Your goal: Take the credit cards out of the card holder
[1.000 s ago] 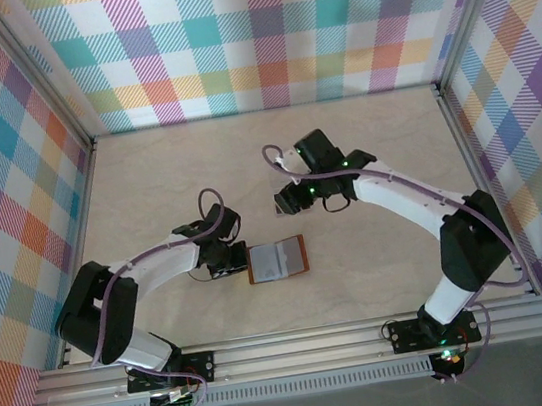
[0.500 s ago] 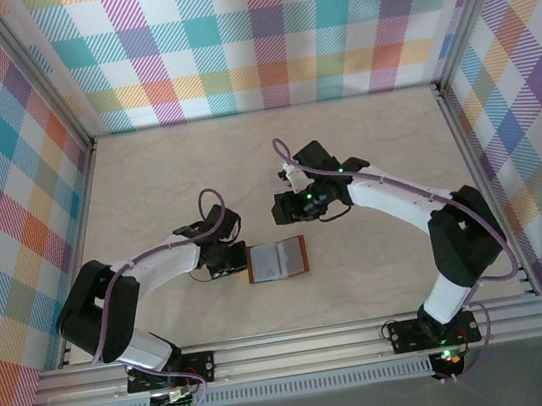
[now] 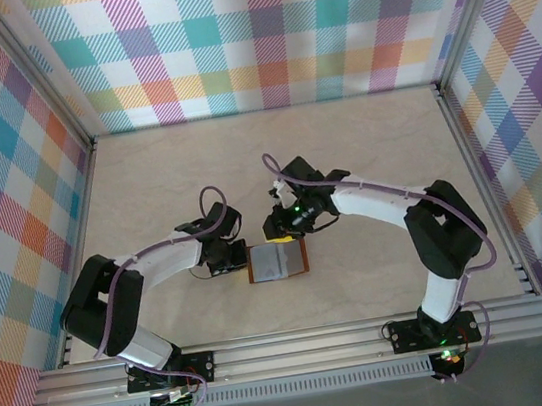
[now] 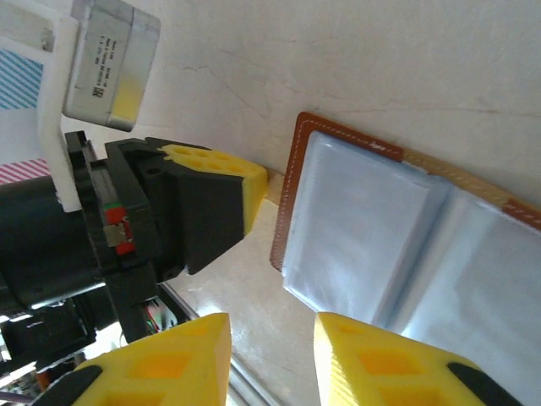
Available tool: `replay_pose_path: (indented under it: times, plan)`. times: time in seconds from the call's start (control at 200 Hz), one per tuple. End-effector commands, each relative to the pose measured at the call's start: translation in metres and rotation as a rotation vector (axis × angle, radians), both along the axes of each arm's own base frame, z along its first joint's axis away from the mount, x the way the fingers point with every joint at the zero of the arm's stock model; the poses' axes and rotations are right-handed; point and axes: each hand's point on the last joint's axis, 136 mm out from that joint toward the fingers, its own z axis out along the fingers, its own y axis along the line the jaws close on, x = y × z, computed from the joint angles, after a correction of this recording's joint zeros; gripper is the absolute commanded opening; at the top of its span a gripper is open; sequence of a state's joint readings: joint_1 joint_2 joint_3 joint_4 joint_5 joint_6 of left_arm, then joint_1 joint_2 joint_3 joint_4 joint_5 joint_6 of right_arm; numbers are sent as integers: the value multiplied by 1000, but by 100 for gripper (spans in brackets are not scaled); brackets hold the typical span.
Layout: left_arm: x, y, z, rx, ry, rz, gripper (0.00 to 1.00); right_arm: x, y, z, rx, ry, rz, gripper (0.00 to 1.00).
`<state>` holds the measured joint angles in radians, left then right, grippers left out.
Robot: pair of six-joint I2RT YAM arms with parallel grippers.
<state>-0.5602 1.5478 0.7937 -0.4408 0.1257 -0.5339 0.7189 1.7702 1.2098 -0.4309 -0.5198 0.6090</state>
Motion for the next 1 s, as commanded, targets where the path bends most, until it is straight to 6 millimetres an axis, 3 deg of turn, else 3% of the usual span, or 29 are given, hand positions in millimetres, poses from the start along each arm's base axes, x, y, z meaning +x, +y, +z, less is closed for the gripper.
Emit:
replay_pose_path:
  times: [0.0,0.465,0.74,0.995]
  plan:
    - [-11,13,-13,37,44,4,5,-10,17,-11,20,67,15,29]
    - [-23,15,-17,10,56,15,5,-18,62,-43,44,167,41,22]
    - [-26,17,-16,10,57,16,5,-23,38,-77,-116,179,8,26]
    - [-29,19,-14,12,59,21,6,-28,12,-76,-274,123,6,35]
